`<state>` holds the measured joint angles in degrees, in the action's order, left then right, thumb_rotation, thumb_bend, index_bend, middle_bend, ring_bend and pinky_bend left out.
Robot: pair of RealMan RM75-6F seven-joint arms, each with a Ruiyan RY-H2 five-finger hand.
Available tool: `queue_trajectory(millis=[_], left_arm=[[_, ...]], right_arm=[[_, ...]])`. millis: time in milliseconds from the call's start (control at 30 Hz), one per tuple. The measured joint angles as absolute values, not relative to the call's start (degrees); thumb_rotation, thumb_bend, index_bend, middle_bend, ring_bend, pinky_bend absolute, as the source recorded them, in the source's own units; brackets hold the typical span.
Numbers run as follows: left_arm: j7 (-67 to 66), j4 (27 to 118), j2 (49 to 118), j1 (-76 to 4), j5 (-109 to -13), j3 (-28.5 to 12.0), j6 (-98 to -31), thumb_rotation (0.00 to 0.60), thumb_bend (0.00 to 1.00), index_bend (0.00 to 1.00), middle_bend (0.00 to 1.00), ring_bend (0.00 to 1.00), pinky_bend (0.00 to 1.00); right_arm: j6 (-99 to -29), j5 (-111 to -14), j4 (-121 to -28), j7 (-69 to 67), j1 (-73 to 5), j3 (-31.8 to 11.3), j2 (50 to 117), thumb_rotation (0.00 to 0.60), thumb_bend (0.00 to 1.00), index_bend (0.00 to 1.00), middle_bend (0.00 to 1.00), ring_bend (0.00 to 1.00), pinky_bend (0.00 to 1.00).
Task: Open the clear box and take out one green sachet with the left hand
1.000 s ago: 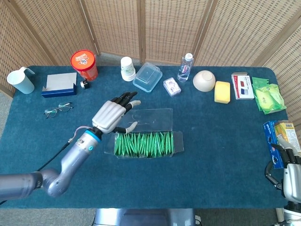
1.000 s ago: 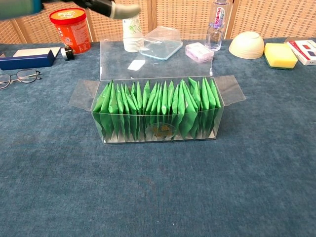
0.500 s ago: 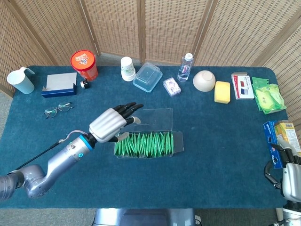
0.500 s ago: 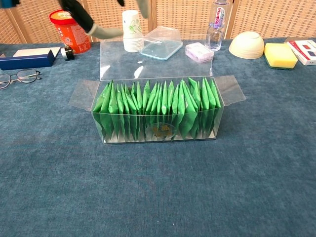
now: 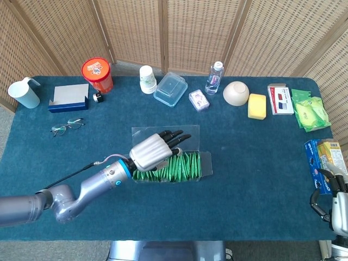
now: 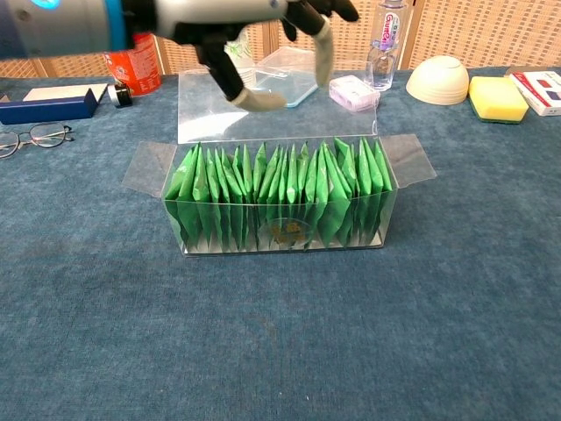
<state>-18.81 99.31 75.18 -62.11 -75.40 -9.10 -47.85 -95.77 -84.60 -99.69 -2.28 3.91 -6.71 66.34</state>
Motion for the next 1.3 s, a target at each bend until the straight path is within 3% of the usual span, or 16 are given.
queue_trajectory(millis=[533,1300], left_arm=[[-26.5,92.8,83.2,-66.3,-67.0,-9.7,-43.9,0.600,0.37,0.36,0.03,0.00,0.17],[-29.9,85.6,89.2,-68.5,-65.7,-7.9,-43.1,0.600,0.36,0.38,0.03,0.00,0.16]], right_arm=[[-95.9,-84.4,-99.1,-3.1,4.3,-6.7,66.4,0.427,0.66,0.23,0.17,0.15,0.22],[-96.0,-84.0,-99.0,-2.8,4.8,-6.9,66.5,0.426,0.66,0.23,0.17,0.15,0.22]])
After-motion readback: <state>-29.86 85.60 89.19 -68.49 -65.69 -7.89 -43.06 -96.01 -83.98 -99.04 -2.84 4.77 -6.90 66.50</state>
